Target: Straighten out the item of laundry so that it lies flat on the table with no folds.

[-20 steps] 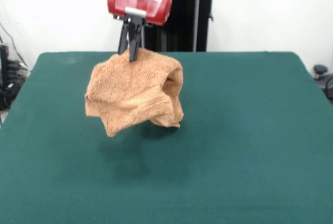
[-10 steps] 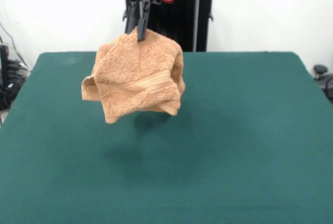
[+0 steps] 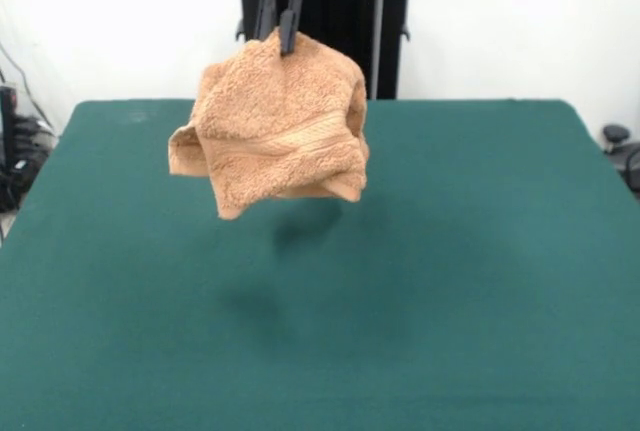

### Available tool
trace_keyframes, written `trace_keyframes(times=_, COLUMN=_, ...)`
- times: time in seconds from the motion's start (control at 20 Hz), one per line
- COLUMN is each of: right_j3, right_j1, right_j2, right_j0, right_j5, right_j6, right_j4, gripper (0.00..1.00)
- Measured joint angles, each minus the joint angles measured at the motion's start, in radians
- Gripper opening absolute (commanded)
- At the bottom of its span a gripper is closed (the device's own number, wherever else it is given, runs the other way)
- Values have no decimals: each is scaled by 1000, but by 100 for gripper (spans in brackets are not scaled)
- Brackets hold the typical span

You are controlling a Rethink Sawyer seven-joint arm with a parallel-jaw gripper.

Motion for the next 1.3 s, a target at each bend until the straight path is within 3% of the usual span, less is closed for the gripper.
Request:
trace_keyframes(times=0.65, right_j3=0, right_j1=-6, right_j2=-4, right_j0=34, right_j5=8, right_j6=0, right_j4=-3, gripper=0)
trace_keyframes(times=1.3, right_j3=0, right_j1=42, right_j2=-22, right_j0=95, right_j5=5, right_j6=0, right_j4=0, gripper=0)
